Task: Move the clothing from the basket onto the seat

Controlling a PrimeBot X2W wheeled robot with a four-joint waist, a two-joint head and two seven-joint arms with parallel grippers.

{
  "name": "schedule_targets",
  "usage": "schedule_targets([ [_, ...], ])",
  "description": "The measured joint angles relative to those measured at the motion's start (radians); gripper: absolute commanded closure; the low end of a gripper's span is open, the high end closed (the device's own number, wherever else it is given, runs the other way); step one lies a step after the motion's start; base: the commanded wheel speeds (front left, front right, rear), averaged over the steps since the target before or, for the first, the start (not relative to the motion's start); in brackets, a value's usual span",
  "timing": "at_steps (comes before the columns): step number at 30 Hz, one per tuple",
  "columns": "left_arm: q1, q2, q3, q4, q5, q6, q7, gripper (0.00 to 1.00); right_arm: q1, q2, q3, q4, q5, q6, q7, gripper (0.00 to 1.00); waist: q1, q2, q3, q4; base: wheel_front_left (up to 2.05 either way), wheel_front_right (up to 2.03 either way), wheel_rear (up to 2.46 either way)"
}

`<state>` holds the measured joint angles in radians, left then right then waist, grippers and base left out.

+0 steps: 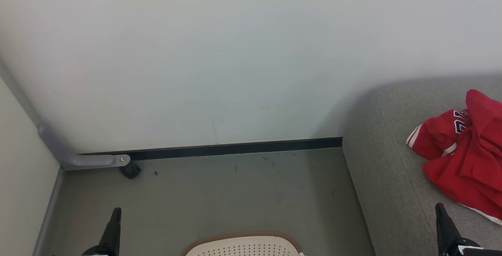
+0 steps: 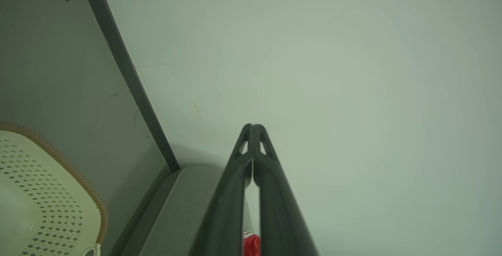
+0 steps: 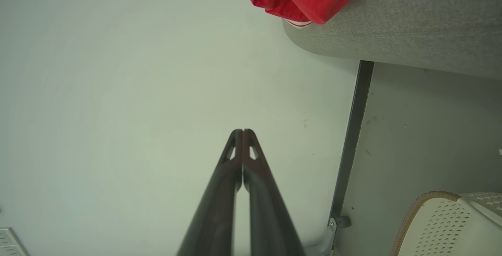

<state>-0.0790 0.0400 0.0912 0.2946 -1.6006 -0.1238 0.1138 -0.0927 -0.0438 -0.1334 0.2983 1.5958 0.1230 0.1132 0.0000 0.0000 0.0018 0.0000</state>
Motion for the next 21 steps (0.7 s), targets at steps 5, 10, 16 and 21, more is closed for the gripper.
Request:
schedule_targets([
  [5,0.0,0.0,0.0,0.0,0.0,0.0,0.0,1.0,0.0,0.0,0.0,0.0,0.0,0.0,0.0,1.0,0.0,0.0,0.0,0.0,0.0,0.0,0.0],
  [10,0.0,0.0,0.0,0.0,0.0,0.0,0.0,1.0,0.0,0.0,0.0,0.0,0.0,0.0,0.0,1.0,0.0,0.0,0.0,0.0,0.0,0.0,0.0],
  [16,0.0,0.0,0.0,0.0,0.0,0.0,0.0,1.0,0.0,0.0,0.0,0.0,0.0,0.0,0.0,1.0,0.0,0.0,0.0,0.0,0.0,0.0,0.0],
  [21,0.0,0.0,0.0,0.0,0.0,0.0,0.0,1.0,0.0,0.0,0.0,0.0,0.0,0.0,0.0,1.0,0.0,0.0,0.0,0.0,0.0,0.0,0.0],
])
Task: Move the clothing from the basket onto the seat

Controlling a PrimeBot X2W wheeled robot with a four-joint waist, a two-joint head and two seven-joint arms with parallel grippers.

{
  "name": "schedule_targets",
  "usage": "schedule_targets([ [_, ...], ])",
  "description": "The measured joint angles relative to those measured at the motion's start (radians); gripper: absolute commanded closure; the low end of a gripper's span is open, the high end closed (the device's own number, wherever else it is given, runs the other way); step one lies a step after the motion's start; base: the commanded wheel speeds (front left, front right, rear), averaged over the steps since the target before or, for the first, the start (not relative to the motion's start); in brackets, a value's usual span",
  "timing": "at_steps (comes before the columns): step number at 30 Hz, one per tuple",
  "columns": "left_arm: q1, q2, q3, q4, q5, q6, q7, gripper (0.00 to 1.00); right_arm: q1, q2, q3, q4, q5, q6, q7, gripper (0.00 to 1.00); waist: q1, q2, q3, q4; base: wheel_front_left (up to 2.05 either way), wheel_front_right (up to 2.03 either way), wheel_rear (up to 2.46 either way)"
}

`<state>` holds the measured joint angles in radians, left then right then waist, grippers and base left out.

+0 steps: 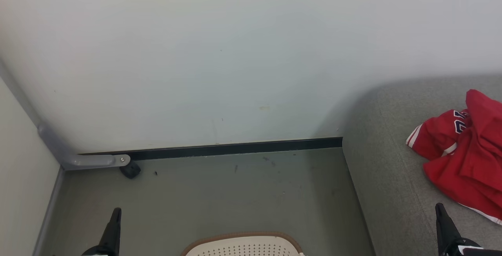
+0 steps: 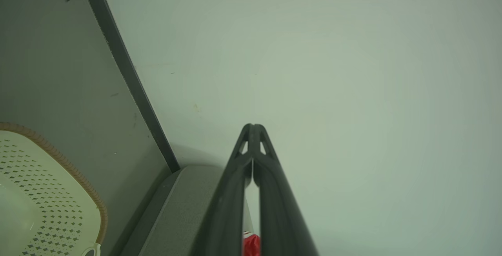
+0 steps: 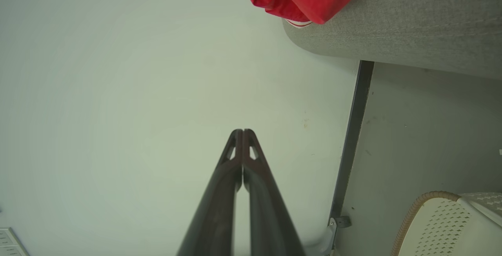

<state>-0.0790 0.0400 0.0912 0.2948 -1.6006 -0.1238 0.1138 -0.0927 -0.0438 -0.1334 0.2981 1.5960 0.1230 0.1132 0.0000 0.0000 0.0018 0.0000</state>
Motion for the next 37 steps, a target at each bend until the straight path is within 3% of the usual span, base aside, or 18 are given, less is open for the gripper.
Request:
schedule_targets([
  [37,0.0,0.0,0.0,0.0,0.0,0.0,0.0,1.0,0.0,0.0,0.0,-0.001,0.001,0.0,0.0,1.0,0.0,0.0,0.0,0.0,0.0,0.0,0.0],
])
